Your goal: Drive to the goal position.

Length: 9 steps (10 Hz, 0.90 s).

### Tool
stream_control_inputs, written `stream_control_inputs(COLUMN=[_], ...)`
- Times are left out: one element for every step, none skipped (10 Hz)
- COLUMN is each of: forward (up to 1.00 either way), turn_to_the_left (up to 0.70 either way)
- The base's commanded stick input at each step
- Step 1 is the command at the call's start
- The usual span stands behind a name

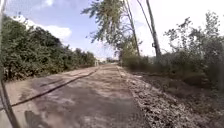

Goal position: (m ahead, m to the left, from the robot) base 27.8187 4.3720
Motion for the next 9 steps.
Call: stream_control_inputs(forward=[0.70,0.70,0.70,0.70,0.70,0.70,0.70,0.70,0.70], turn_to_the_left=[0.05,0.07,0.03,0.02,0.01,0.01,0.00,0.00,0.01])
